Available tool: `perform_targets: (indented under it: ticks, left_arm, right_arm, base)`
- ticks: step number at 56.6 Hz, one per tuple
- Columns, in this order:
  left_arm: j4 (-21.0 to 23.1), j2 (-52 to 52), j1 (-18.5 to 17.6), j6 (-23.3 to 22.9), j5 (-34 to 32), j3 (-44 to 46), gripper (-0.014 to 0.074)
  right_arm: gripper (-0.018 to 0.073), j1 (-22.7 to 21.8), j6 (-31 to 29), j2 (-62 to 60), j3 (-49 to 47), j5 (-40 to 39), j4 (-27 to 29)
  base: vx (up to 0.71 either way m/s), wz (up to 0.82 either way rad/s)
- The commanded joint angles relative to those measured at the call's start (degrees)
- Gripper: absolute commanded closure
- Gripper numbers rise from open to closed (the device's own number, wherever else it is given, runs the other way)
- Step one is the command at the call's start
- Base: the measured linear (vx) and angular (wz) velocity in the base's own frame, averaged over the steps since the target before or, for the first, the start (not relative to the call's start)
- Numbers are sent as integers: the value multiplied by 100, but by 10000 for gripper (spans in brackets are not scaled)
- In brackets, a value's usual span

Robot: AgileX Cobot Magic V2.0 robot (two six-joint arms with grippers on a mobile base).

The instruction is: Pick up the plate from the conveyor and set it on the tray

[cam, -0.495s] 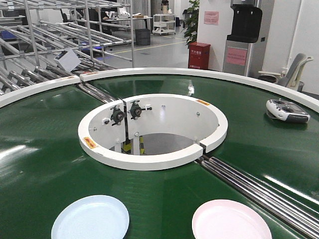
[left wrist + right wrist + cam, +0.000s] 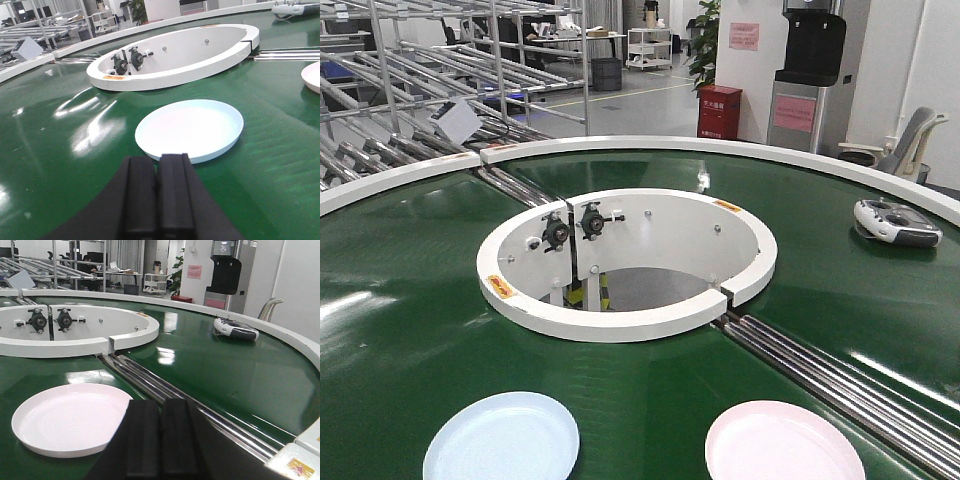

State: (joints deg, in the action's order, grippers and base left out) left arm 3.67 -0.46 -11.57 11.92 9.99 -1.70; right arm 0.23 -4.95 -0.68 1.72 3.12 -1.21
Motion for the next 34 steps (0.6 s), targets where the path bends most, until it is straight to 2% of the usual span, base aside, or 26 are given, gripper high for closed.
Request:
perform_targets:
  ticks: [1, 12, 17, 23, 27, 30, 34]
  left_arm:
    - [15, -100, 19, -18, -485, -126, 603]
    - [15, -100, 19, -18, -514, -121, 603]
    - [15, -100, 19, -30, -897, -52, 603]
    - [429, -100, 19, -691, -1794, -53, 603]
    - [636, -100, 19, -1161, -2574, 23, 603]
    - [614, -94, 19, -1192, -2737, 330, 603]
    - [614, -1, 19, -1192, -2613, 1099, 603]
  right_arm:
    - [568, -15, -39, -60, 88, -459, -59]
    - [568, -15, -39, -60, 88, -507, -59]
    - [568, -15, -22, -60, 68, -768, -32]
    - [568, -15, 31, -60, -141, -1620, 164]
    - [568, -15, 26, -54, -623, -1746, 189]
    - [568, -15, 3, -24, -1017, -1618, 189]
    - [568, -15, -68, 190, -1790, -1307, 179]
  base:
    - [0, 0]
    - [0, 0]
    - [0, 0]
    - [0, 0]
    - [0, 0]
    - [0, 0]
    - [0, 0]
